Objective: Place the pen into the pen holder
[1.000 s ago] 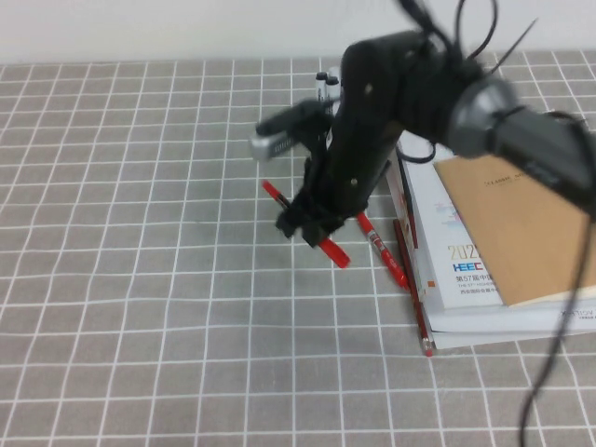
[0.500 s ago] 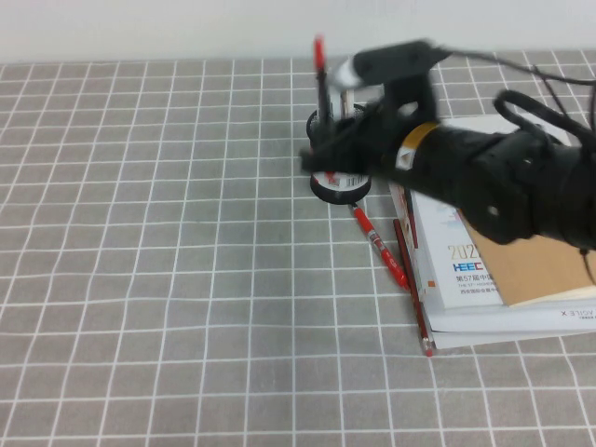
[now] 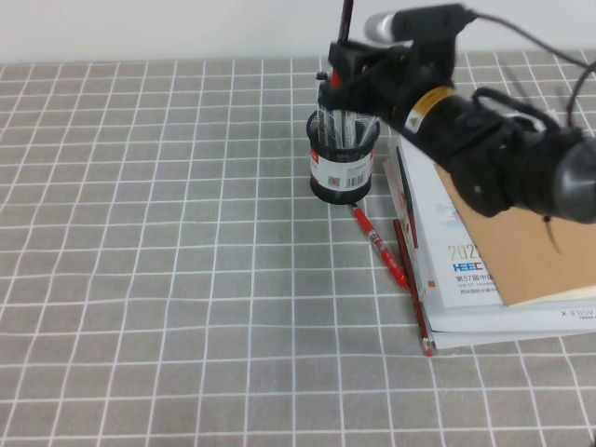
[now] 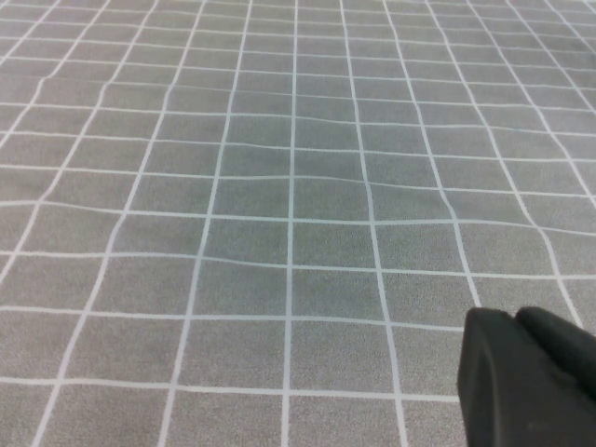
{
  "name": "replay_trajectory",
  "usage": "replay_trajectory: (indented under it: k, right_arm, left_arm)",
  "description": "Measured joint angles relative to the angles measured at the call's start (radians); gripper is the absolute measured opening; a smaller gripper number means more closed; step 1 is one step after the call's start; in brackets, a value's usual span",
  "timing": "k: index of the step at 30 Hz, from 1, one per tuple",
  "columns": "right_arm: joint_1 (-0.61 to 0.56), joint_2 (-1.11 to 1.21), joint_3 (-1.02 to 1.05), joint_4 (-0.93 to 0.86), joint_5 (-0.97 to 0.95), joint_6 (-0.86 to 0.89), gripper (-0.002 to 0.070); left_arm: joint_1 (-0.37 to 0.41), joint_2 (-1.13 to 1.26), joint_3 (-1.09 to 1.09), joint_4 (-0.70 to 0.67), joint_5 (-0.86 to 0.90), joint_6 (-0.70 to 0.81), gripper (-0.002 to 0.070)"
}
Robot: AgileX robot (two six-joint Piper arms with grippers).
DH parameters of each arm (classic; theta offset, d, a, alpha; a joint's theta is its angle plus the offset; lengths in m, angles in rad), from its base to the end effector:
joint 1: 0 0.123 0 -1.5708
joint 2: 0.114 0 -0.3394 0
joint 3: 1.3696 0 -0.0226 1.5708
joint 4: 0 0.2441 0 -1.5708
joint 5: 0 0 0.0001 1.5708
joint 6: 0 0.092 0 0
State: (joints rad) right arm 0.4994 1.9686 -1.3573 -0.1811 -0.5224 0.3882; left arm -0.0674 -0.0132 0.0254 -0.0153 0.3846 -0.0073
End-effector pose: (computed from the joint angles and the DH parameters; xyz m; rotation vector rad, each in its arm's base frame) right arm 0.4179 0.2374 0.3154 -0.2876 1.5905 0.6394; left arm -0.0084 0.0000 0.1699 0.0471 1.8803 -0.0664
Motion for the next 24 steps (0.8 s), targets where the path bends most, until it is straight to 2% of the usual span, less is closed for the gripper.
replay_trajectory:
  k: [5,7,11,14,17,19,21,24]
  right_arm:
    - [0.0,0.081,-0.036,-0.025,0.014,0.0,0.0087]
    - [0.0,0.093,-0.041,-0.029,0.024,0.0,0.0141]
    - [0.0,0.102,-0.041,-0.032,0.058,0.0,0.0314]
    - [0.0,0.102,-0.041,-0.032,0.068,0.0,0.0363]
    - [0.0,0.1,-0.041,-0.032,0.075,0.0,0.0311]
    - [0.0,0.083,-0.041,-0.041,0.084,0.002,0.022]
    - [0.0,0.046,-0.035,-0.064,0.088,0.008,0.0097]
    - [0.0,-0.051,0.011,-0.087,0.089,0.023,0.0018]
  left_arm:
    - [0.0,0.0,0.0,0.0,0.0,0.0,-0.0006]
    - [0.0,0.0,0.0,0.0,0.0,0.0,-0.0006]
    - [0.0,0.0,0.0,0.0,0.0,0.0,-0.0006]
    - [0.0,0.0,0.0,0.0,0.0,0.0,-0.0006]
    - [0.0,0.0,0.0,0.0,0.0,0.0,-0.0006]
    - [0.0,0.0,0.0,0.0,0.0,0.0,-0.0006]
    - [0.0,0.0,0.0,0.0,0.0,0.0,-0.0006]
    - [0.0,0.0,0.0,0.0,0.0,0.0,-0.0006]
